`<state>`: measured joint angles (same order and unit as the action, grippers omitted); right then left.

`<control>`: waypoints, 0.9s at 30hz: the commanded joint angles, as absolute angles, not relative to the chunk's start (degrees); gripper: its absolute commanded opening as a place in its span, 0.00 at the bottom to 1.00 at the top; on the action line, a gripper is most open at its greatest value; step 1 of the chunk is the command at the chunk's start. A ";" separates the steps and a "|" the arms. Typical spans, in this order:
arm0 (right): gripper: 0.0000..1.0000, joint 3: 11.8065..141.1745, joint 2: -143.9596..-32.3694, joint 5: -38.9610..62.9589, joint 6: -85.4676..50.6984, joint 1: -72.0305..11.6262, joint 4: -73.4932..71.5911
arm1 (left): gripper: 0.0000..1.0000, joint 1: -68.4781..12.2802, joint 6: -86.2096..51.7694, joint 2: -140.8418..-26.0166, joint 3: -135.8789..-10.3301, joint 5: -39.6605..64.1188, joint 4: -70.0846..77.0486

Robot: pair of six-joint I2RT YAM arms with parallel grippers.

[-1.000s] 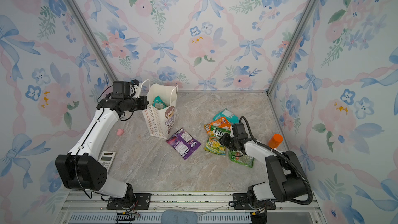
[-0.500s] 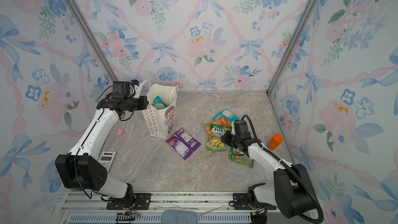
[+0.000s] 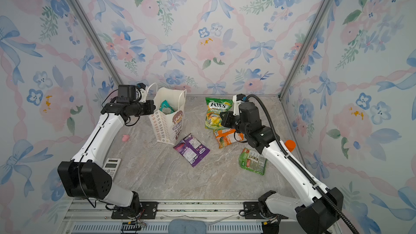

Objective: Place the snacks into the paper bag
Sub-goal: Pick up the snack at the center of the table, then place the snack in the paper bag.

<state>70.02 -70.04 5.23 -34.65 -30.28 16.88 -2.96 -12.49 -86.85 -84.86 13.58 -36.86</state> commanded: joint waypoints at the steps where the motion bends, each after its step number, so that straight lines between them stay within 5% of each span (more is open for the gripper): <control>1: 0.00 78.42 -73.93 3.57 -30.76 -33.14 15.02 | 0.00 -3.16 -12.04 -86.75 -84.79 15.64 -35.16; 15: 0.00 111.73 -94.02 5.63 -24.10 -42.40 14.86 | 0.00 -3.43 -12.38 -86.73 -84.54 15.89 -34.81; 27: 0.00 147.24 -119.19 4.58 -20.95 -44.24 33.06 | 0.00 -3.43 -12.48 -86.21 -84.51 16.28 -34.72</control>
